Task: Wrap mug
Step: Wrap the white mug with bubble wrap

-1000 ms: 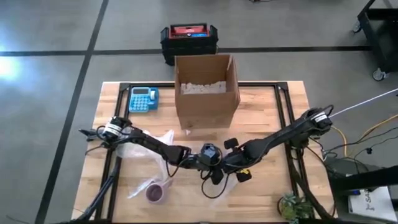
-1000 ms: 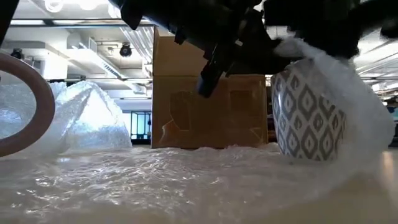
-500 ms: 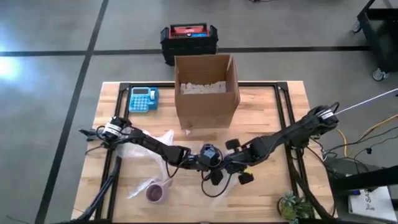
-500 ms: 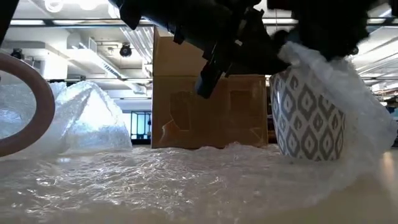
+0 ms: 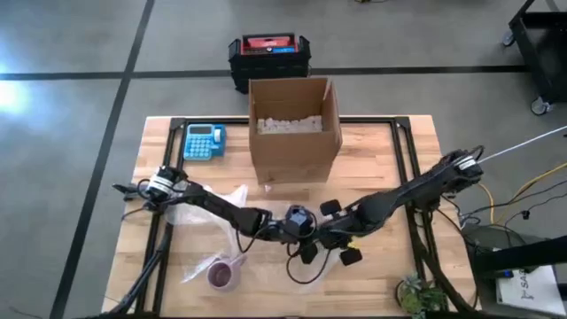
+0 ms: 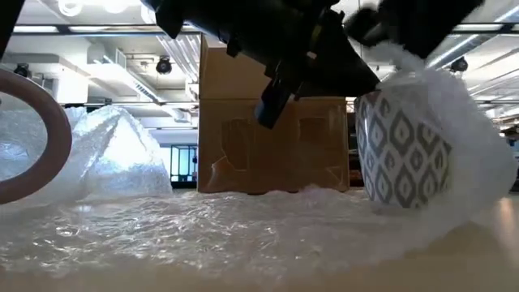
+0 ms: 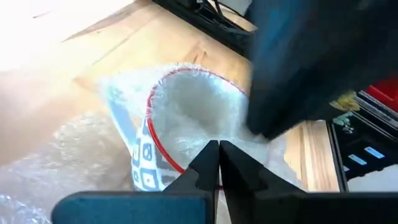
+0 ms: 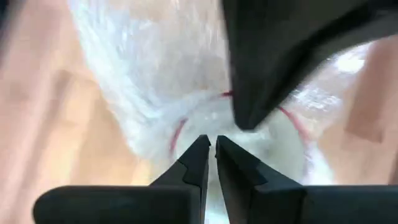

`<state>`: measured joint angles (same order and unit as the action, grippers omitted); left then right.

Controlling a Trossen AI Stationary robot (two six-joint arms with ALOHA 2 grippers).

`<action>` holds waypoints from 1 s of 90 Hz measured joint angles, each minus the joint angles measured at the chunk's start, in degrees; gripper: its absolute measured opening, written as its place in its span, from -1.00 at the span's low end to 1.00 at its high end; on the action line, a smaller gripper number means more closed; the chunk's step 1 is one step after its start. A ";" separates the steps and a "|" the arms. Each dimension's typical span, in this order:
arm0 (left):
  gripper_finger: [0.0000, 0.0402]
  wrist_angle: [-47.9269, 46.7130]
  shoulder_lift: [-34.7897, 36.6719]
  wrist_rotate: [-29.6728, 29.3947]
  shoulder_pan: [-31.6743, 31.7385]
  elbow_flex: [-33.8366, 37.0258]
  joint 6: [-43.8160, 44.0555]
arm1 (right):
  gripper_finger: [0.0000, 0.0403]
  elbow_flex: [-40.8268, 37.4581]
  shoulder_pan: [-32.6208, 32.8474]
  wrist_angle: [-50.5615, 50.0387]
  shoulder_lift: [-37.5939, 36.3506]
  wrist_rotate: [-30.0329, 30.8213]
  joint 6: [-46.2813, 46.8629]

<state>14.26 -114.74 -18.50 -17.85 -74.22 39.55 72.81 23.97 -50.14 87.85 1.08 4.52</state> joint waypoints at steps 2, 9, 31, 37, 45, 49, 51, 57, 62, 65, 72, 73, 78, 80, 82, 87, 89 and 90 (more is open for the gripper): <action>-1.00 -0.01 0.08 0.03 0.00 0.00 0.00 | -0.91 -0.03 0.49 -0.42 -1.11 0.02 0.51; -1.00 -0.92 0.94 1.97 0.02 0.04 -0.07 | -0.91 -0.90 1.91 -1.72 -4.66 0.17 2.88; -1.00 -15.00 9.19 3.72 -0.14 0.08 -4.37 | -0.91 -14.13 8.32 1.73 -17.49 5.36 14.17; -1.00 -19.57 10.84 3.70 -0.11 0.07 -6.62 | -0.91 -18.74 9.69 3.57 -20.34 7.46 17.32; -1.00 -23.88 12.15 4.96 -0.04 0.07 -7.35 | -0.91 -24.41 10.74 8.16 -22.81 9.37 21.26; -0.98 -26.86 12.70 6.02 -0.04 0.07 -7.01 | -0.91 -26.88 10.95 10.32 -23.54 9.49 22.69; -0.97 -28.65 12.85 6.14 0.01 0.06 -6.24 | -0.91 -27.91 11.05 11.73 -23.72 9.49 23.00; -0.89 -35.86 13.11 6.75 0.05 0.00 -3.73 | -0.91 -30.18 11.43 16.26 -23.69 9.57 23.64; -0.80 -42.85 13.08 7.05 0.15 0.05 -2.27 | -0.91 -31.48 11.56 17.53 -23.40 9.59 23.53; -0.73 -46.25 12.75 7.19 0.15 0.07 -1.39 | -0.91 -32.00 11.56 18.36 -22.91 9.59 22.98; -0.54 -52.71 12.22 8.99 0.24 0.07 -0.34 | -0.91 -32.51 11.56 19.28 -22.03 9.57 21.61; -0.51 -53.50 12.08 9.46 0.24 0.07 -0.33 | -0.91 -32.57 11.56 19.14 -21.97 9.57 21.42; -0.37 -55.28 11.29 11.86 0.17 0.07 -0.46 | -0.91 -32.60 11.52 19.07 -21.67 10.03 20.40; -0.32 -55.75 10.92 12.13 0.15 0.07 -0.51 | -0.91 -32.59 11.54 19.35 -21.48 10.35 20.13; -0.26 -56.27 10.56 12.15 0.14 0.07 -0.58 | -0.91 -32.58 11.54 19.44 -21.36 10.64 20.06; -0.15 -56.85 9.40 12.43 0.13 0.06 -0.64 | -0.91 -32.58 11.52 19.14 -21.30 10.99 19.95; -0.10 -56.82 8.82 12.47 0.11 0.02 -0.92 | -0.91 -32.58 11.52 19.15 -21.30 10.99 19.97; -0.08 -56.81 8.51 12.55 0.11 0.01 -1.13 | -0.91 -32.58 11.53 19.21 -21.30 10.99 19.97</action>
<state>-42.56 -106.23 -5.95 -17.74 -74.21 38.42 40.23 35.50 -30.93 66.54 12.08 24.49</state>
